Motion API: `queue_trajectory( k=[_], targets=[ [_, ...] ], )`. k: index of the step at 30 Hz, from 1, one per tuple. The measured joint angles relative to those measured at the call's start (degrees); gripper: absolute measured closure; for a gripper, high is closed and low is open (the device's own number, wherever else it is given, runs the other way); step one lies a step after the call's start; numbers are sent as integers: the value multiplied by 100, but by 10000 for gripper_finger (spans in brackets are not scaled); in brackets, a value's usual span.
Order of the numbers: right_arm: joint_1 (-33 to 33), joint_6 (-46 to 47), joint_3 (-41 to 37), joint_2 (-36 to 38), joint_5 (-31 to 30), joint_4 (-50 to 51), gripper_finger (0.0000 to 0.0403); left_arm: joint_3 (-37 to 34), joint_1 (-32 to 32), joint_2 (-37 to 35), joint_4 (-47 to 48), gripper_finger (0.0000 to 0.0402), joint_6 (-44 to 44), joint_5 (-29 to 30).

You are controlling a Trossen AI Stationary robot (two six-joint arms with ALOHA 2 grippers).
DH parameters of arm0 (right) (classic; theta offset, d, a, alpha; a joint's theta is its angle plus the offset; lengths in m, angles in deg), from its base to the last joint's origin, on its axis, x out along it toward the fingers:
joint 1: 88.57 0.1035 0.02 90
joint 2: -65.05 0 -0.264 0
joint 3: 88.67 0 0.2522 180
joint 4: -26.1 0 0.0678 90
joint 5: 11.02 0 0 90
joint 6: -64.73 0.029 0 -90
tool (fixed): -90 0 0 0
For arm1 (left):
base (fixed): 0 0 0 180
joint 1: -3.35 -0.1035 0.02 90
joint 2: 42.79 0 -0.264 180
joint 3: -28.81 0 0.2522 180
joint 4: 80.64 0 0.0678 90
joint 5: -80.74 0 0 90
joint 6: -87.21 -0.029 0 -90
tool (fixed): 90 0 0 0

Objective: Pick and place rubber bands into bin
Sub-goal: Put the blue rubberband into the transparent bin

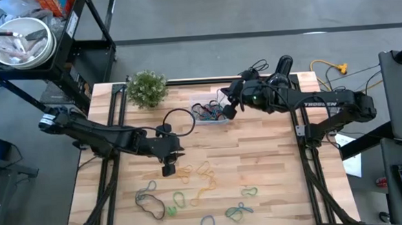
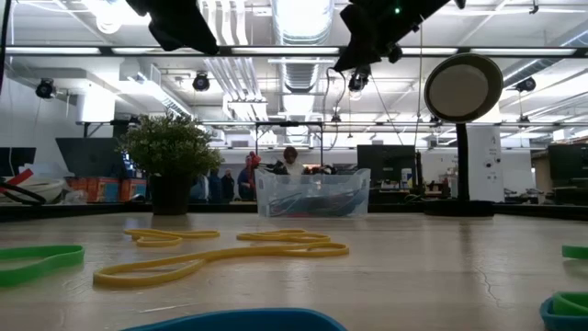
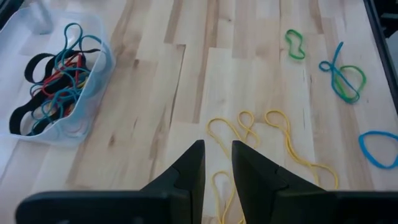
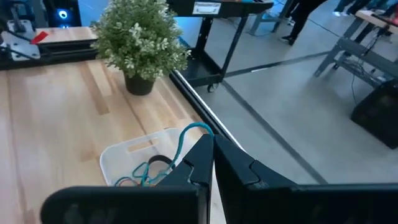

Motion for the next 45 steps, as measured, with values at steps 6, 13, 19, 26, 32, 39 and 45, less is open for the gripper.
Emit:
queue_trajectory(
  k=[6, 13, 19, 26, 32, 39, 45],
  targets=[
    [-217, 136, -19, -215, 321, -200, 395, -156, 0, 2, -276, 338, 29, 1],
    [-414, 443, -19, -921, 690, -552, 395, -168, 4, 31, -281, 338, 43, -4],
    [-668, 781, -19, -1407, 963, -540, 395, -180, 4, 29, -288, 338, 180, -8],
    [-883, 1053, -19, -1822, 1469, -533, 395, -246, 0, 28, -278, 338, 191, -8],
    [-886, 1275, -19, -2044, 1675, -518, 394, -246, 0, 28, -279, 338, 199, -6],
    [-908, 1133, -19, -2029, 1961, -505, 388, -247, 0, 28, -284, 338, 198, -3],
    [-984, 1187, -16, -2004, 2343, -485, 347, -248, 0, 28, -283, 338, 189, -2]
  ],
)
